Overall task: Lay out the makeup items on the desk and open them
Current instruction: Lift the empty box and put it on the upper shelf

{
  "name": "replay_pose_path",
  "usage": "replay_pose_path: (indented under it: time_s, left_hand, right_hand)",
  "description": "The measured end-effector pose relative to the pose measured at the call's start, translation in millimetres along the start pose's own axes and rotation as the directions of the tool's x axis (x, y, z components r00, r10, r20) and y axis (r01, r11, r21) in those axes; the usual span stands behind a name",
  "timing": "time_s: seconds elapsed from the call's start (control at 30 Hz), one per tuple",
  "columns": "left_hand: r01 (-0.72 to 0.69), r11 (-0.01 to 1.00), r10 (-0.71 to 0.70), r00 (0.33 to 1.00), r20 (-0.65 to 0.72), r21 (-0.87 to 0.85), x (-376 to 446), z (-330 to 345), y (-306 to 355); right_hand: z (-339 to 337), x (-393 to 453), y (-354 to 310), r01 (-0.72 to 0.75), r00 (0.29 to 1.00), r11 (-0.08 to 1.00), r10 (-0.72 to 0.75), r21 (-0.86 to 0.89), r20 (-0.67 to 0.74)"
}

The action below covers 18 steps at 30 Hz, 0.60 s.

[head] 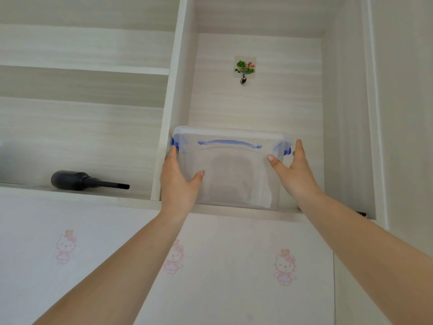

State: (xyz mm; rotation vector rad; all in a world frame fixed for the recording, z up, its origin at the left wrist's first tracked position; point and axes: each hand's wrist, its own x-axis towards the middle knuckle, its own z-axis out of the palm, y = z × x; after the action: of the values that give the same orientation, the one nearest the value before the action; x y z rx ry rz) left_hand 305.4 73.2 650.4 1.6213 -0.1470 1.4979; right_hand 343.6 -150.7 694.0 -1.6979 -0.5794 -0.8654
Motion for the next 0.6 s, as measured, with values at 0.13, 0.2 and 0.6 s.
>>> replay_pose_path:
  time_s: [0.13,0.2,0.6]
  left_hand:
    - [0.044,0.990,-0.041,0.999,0.023,-0.132,-25.7,-16.1,21.6]
    - [0.076,0.979,-0.066,0.996,0.058,-0.192,-41.6,-25.1,31.3]
    - [0.264,0.957,-0.246,0.958,0.149,-0.116,-166.1,-100.7,45.6]
  right_hand:
    - [-11.4,-25.9,-1.1,0.042,0.998,0.999,-0.041,0.018,-0.053]
    - [-16.8,-43.1,-2.9,0.056,0.998,0.997,-0.054,0.045,-0.039]
    - [-15.6,-191.1,-4.2,-0.004,0.960,0.994,-0.027,0.111,0.279]
